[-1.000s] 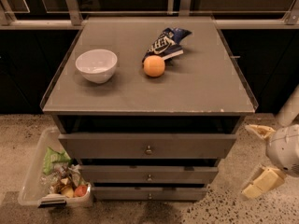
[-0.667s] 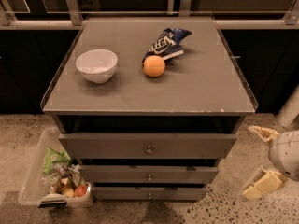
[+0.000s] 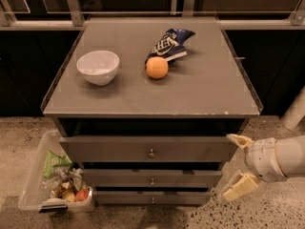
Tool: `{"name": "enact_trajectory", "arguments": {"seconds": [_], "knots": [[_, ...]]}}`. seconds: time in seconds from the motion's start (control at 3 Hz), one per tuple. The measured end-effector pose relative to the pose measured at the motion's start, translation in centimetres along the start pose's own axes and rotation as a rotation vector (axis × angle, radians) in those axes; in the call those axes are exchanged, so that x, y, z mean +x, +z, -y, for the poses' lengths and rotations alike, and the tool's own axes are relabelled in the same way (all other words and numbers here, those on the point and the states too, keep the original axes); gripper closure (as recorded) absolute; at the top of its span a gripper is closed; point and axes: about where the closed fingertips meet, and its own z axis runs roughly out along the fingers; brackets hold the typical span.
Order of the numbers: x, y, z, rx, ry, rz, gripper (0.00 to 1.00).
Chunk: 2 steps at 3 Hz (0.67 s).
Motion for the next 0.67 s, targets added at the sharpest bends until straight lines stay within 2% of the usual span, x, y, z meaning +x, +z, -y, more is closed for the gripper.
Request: {"name": "enact_trajectory", "arguments": {"seconds": [0.33,0.67], "knots": [[-0.4,3.2,0.1,-0.059,-0.017,0.031,0.00],[-1.8,5.8,1.4,-0.091,-0.068,0.048,0.00]]}}
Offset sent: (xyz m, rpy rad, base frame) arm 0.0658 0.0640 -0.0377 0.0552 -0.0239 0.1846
